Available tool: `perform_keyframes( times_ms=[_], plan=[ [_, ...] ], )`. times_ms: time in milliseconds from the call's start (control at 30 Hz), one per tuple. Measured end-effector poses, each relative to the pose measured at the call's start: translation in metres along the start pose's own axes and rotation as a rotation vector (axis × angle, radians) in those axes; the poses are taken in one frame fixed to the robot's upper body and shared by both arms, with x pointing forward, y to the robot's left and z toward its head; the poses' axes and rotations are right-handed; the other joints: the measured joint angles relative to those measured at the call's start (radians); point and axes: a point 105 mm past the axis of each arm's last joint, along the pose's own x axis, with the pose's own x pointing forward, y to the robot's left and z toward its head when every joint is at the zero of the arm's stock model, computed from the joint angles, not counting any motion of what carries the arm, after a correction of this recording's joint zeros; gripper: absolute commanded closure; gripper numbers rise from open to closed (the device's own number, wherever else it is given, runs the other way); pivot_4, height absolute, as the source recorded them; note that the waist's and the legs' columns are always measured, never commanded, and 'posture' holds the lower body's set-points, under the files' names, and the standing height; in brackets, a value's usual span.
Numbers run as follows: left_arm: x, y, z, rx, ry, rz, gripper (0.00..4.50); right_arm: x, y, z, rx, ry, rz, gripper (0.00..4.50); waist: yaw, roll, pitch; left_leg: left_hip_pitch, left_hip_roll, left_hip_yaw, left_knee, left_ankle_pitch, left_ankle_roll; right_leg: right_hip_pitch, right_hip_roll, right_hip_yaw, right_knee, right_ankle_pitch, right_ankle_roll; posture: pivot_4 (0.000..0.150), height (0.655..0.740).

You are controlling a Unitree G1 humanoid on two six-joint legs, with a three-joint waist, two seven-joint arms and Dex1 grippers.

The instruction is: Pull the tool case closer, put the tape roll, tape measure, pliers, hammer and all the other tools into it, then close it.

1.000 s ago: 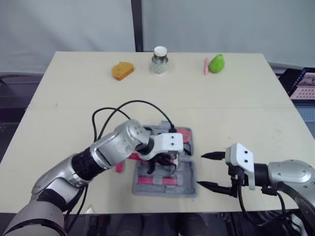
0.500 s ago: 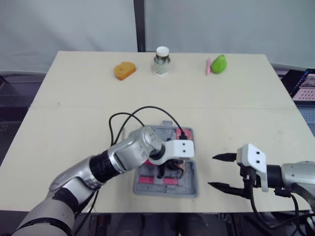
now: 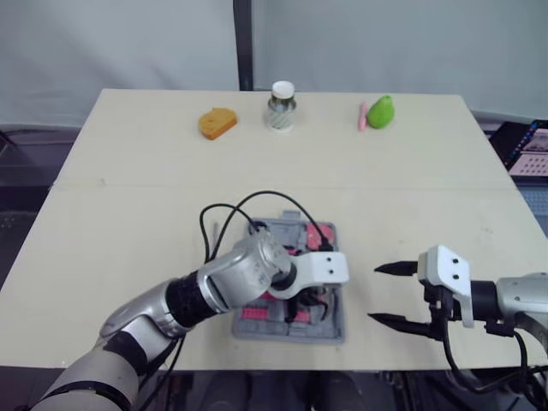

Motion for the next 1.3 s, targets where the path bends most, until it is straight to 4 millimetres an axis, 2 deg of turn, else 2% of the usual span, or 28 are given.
perform_keyframes(
  times_ms=[267, 700, 1300],
  plan=[
    [0.004, 0.003, -0.004, -0.006, 0.016, 0.013, 4.47, -0.001, 0.006, -0.005, 0.026, 0.009, 0.026, 0.0, 0.001, 0.0, 0.0, 0.0, 0.0, 0.0, 0.0, 0.0, 0.0, 0.0, 0.0, 0.0, 0.0, 0.0, 0.0, 0.15, 0.74],
    [0.01, 0.0, -0.005, -0.009, 0.011, 0.006, 4.47, -0.012, 0.001, -0.002, 0.025, -0.004, 0.012, 0.0, 0.001, 0.0, 0.0, 0.0, 0.0, 0.0, 0.0, 0.0, 0.0, 0.0, 0.0, 0.0, 0.001, 0.0, 0.0, 0.15, 0.74],
    [0.015, 0.001, -0.005, -0.018, 0.016, 0.006, 4.47, -0.013, 0.001, -0.005, 0.032, 0.003, 0.003, 0.0, 0.001, 0.0, 0.0, 0.0, -0.001, 0.0, 0.001, 0.0, 0.0, 0.0, 0.0, 0.0, 0.001, 0.0, 0.0, 0.15, 0.74]
  ],
)
